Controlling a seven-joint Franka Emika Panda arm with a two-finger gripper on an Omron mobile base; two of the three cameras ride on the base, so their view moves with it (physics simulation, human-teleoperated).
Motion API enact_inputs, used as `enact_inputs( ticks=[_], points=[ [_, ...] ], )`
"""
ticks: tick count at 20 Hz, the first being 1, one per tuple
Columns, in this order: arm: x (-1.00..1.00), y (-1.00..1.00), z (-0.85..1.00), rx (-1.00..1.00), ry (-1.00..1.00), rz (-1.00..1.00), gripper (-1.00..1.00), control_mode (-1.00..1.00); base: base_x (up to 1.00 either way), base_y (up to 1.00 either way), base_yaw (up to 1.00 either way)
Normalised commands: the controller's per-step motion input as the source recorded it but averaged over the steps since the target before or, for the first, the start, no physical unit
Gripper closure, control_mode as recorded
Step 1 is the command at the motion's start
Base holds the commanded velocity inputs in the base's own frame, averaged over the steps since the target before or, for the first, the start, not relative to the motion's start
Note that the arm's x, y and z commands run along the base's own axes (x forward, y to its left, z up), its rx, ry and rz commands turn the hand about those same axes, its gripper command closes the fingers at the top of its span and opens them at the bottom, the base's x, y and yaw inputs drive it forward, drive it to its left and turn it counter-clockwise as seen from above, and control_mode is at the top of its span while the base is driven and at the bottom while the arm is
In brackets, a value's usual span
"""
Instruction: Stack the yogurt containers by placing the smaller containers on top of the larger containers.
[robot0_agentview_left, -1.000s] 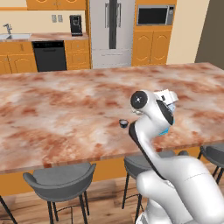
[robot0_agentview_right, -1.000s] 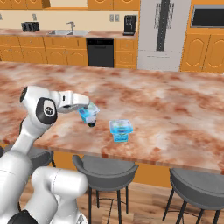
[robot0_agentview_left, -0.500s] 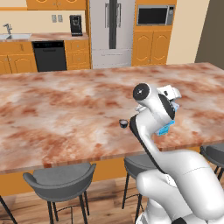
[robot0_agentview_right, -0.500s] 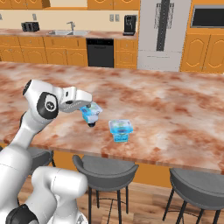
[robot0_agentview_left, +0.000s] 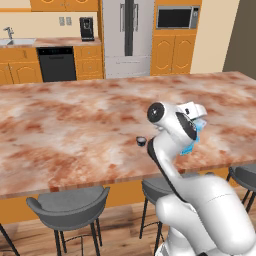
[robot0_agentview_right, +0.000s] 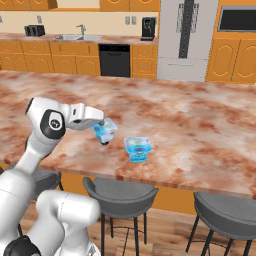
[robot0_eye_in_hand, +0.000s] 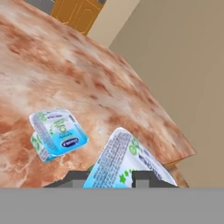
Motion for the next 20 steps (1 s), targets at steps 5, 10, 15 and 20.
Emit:
enact_inputs(
  ticks=[5,10,15,20],
  points=[
    [0.0,-0.21,-0.19,-0.05,-0.05,-0.04,1.0,-1.0,0.0,0.0,0.0],
    [0.03,-0.19,-0.12,-0.02,0.0,-0.01,1.0,-1.0,0.0,0.0,0.0],
    [0.08,-0.16,-0.06,0.0,0.0,0.0,1.0,-1.0,0.0,0.0,0.0],
    [0.06,-0.14,-0.09,0.0,0.0,0.0,1.0,-1.0,0.0,0.0,0.0]
  ],
)
